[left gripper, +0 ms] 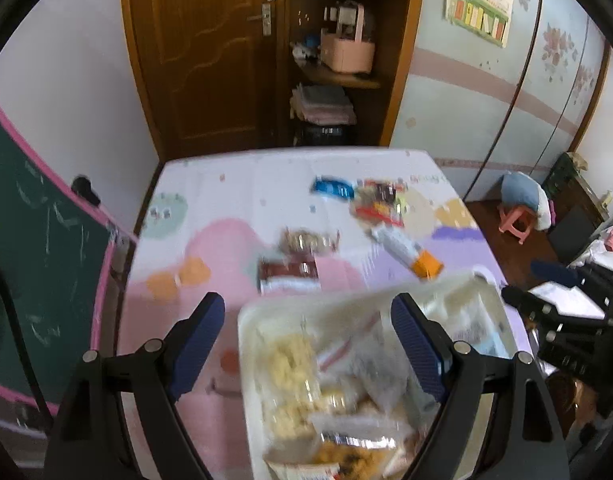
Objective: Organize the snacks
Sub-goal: 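Move both tools back over the remaining snacks on the table, then grasp a clear nut bag with the left tool while the right grasps the orange-ended bar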
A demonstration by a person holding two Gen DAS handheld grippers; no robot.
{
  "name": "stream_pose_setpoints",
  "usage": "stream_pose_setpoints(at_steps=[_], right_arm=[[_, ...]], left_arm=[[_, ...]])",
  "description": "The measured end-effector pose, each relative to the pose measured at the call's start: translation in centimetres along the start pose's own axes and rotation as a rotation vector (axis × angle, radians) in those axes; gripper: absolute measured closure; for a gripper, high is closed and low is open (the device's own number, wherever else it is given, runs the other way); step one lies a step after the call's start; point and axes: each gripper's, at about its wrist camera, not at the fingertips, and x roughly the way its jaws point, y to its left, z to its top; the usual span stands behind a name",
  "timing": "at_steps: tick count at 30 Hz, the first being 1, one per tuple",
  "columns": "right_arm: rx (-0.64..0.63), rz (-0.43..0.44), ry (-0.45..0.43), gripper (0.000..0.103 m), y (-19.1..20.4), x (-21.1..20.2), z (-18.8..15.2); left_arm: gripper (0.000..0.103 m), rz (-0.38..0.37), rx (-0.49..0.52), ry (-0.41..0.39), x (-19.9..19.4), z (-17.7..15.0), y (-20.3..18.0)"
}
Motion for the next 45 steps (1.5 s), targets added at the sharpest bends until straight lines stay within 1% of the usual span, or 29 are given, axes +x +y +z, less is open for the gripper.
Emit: stream_pose_setpoints(at_steps=[5, 9, 11, 13, 15, 17, 20, 22, 24, 26, 28, 31, 35, 36, 38, 40, 41, 42, 43, 44, 45], right_arm=[[0.007, -0.048, -0.069, 0.047, -2.6, -0.6, 5.5], [0.021, -0.096, -0.090, 0.047, -4.5, -0.3, 9.1], [0.027, -0.108, -0.078, 0.045, -5.3, 0.7, 10.5], [0.039, -0.083, -0.039, 0.043, -6.2, 2.7, 11.6], [0.043, -0.051, 0.008, 0.042, -6.6, 4.7, 11.8], [0.064, -0.028, 0.082, 0.042, -6.8, 7.9, 11.7], [0.085, 0.014, 0.181, 0.042, -6.8, 12.2, 10.6], [0.097, 0.040, 0.232, 0.042, -6.5, 14.4, 9.9], [0.097, 0.073, 0.283, 0.042, -6.1, 16.5, 9.2], [0.094, 0.082, 0.335, 0.042, -5.7, 18.6, 8.7], [0.082, 0.091, 0.382, 0.042, -5.3, 20.3, 8.3], [0.071, 0.095, 0.442, 0.042, -4.8, 22.4, 7.9], [0.078, 0.141, 0.530, 0.042, -4.1, 24.6, 7.3], [0.073, 0.137, 0.542, 0.042, -3.9, 24.9, 7.3], [0.056, 0.099, 0.571, 0.042, -3.5, 25.8, 7.0], [0.059, 0.090, 0.599, 0.041, -3.4, 26.5, 6.7], [0.048, 0.095, 0.588, 0.041, -3.1, 26.4, 6.8], [0.040, 0.094, 0.590, 0.042, -2.9, 26.5, 6.7], [0.028, 0.087, 0.589, 0.043, -2.6, 26.5, 6.6], [0.011, 0.073, 0.587, 0.046, -2.2, 26.5, 6.5], [-0.008, 0.055, 0.584, 0.052, -1.9, 26.4, 6.4]], left_arm=[[0.017, 0.056, 0.028, -0.058, 0.2, 5.4, 0.4], [0.013, 0.113, 0.033, -0.084, 1.8, 9.3, 0.9], [0.012, 0.106, 0.021, -0.061, 3.4, 10.7, 1.2], [0.012, 0.091, -0.005, -0.015, 5.8, 11.8, 1.6], [0.012, 0.069, -0.036, 0.058, 9.1, 12.4, 2.1], [0.012, 0.042, -0.065, 0.129, 12.4, 12.2, 2.5], [0.012, 0.028, -0.111, 0.232, 16.9, 11.2, 3.0], [0.012, 0.005, -0.144, 0.291, 19.6, 10.3, 3.3], [0.012, -0.007, -0.176, 0.350, 21.8, 9.5, 3.6], [0.012, -0.017, -0.203, 0.392, 23.5, 8.5, 3.6], [0.012, -0.021, -0.216, 0.426, 25.2, 7.8, 3.3], [0.012, -0.030, -0.196, 0.471, 26.9, 7.2, 2.5], [0.012, -0.044, -0.174, 0.532, 28.7, 6.3, 1.7], [0.012, -0.037, -0.171, 0.541, 29.0, 6.1, 1.6], [0.012, -0.027, -0.165, 0.550, 29.5, 5.9, 1.4], [0.012, -0.020, -0.163, 0.559, 29.9, 5.7, 1.2], [0.013, -0.017, -0.160, 0.563, 30.0, 5.5, 1.0], [0.018, -0.013, -0.157, 0.568, 30.2, 5.4, 0.9], [0.029, -0.006, -0.155, 0.579, 30.4, 5.2, 0.7], [0.036, -0.011, -0.156, 0.591, 30.6, 5.1, 0.6], [0.046, -0.016, -0.160, 0.604, 30.7, 4.9, 0.5]])
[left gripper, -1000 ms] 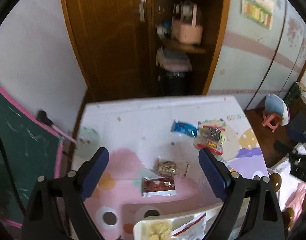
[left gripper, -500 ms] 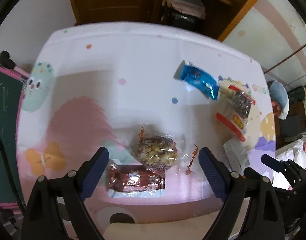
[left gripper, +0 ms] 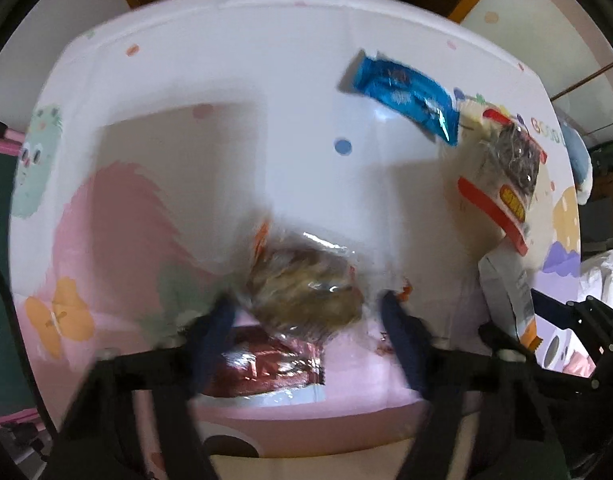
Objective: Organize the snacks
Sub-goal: 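Grasp a clear nut bag with the left tool while the right grasps the orange-ended bar, then lower both held snacks into the white tray and open both tools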
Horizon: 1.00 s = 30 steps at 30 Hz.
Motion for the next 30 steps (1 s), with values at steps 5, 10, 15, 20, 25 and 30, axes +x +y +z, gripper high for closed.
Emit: stream_pose_setpoints(at_steps=[5, 10, 15, 20, 25, 30], right_arm=[[-0.030, -0.027, -0.021, 0.064, 1.1, -0.1, -1.4], [-0.048, -0.036, -0.100, 0.072, 2.0, -1.4, -3.2], [-0.076, -0.052, -0.236, 0.072, 3.1, -4.8, -5.5], [-0.040, -0.069, -0.456, 0.072, 3.4, -10.9, -8.2], [0.076, -0.010, -0.632, 0.072, 1.3, -16.5, -11.1], [0.124, 0.048, -0.762, 0.072, 0.7, -21.9, -16.3]], left_arm=[[0.075, 0.002, 0.022, -0.031, -0.4, -0.8, -0.8], [0.077, 0.001, 0.038, -0.120, -2.0, -2.4, -1.6], [0.077, -0.030, 0.053, -0.244, -6.4, -4.2, -2.1], [0.077, -0.057, 0.085, -0.409, -13.3, -7.3, -3.1], [0.077, -0.103, 0.145, -0.565, -20.3, -13.6, -2.9], [0.077, -0.162, 0.213, -0.629, -24.0, -19.8, -3.0]])
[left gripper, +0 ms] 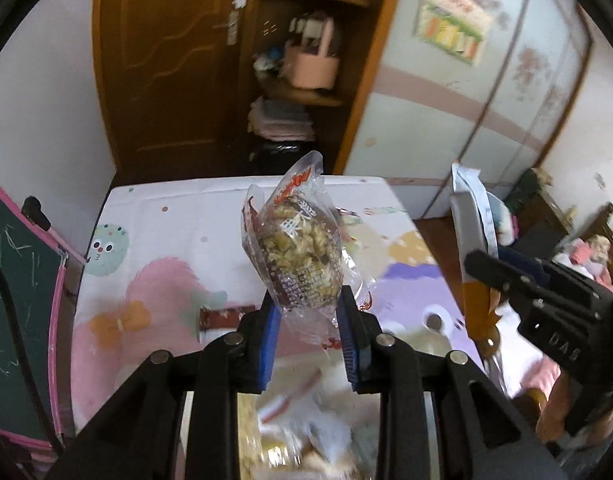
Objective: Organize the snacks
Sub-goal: 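Lower both held snacks into the white tray and open both tools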
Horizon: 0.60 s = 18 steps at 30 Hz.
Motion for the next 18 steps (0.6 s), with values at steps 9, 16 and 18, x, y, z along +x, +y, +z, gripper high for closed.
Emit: stream_pose_setpoints(at_steps=[9, 16, 18], right_arm=[[-0.048, 0.078, -0.003, 0.071, 2.1, -7.0, -7.6], [-0.101, 0.015, 0.132, 0.071, 3.3, -4.7, -10.8], [-0.097, 0.012, 0.134, 0.071, 3.4, -4.9, -11.0]], left_arm=[[0.077, -0.046, 0.031, 0.086, -3.8, -7.1, -1.5], [0.077, 0.071, 0.049, 0.158, -2.5, -11.8, -0.6], [0.077, 0.089, 0.048, 0.167, -2.4, -12.5, -0.3]])
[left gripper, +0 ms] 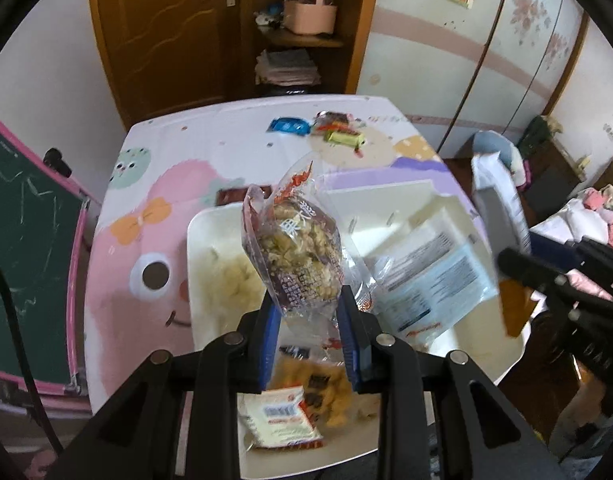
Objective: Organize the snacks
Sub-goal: 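Lower both held snacks into the white tray and open both tools, then move both tools back toward the last snacks on the table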
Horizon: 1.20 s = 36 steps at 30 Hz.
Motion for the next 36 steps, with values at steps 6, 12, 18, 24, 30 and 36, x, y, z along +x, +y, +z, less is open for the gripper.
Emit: stream_pose_setpoints(at_steps=[6, 12, 18, 24, 30, 36], right_arm=[[0.009, 0.003, 0.034, 0.071, 0.5, 0.2, -0.9], [-0.014, -0.006, 0.077, 0.070, 1.7, 0.9, -1.7], [-0.023, -0.042, 0.123, 0.062, 2.2, 1.5, -1.8], [-0.011, -0.069, 0.153, 0.052, 2.2, 1.8, -1.7], [-0.025, -0.064, 0.160, 0.051, 2.6, 1.9, -1.8], [-0.028, -0.052, 0.195, 0.051, 3.2, 2.8, -2.2]], left_arm=[[0.077, 0.049, 0.028, -0.013, -0.2, -1.3, -0.2], [0.077, 0.050, 0.038, -0.001, 0.3, -1.8, -0.4], [0.070, 0.077, 0.036, 0.016, 0.8, -2.1, -0.3], [0.025, 0.101, 0.025, -0.015, 0.5, -2.2, 0.1], [0.022, 0.113, 0.036, -0.006, 0.9, -2.3, -0.3], [0.022, 0.118, 0.034, -0.005, 1.0, -2.2, -0.2]])
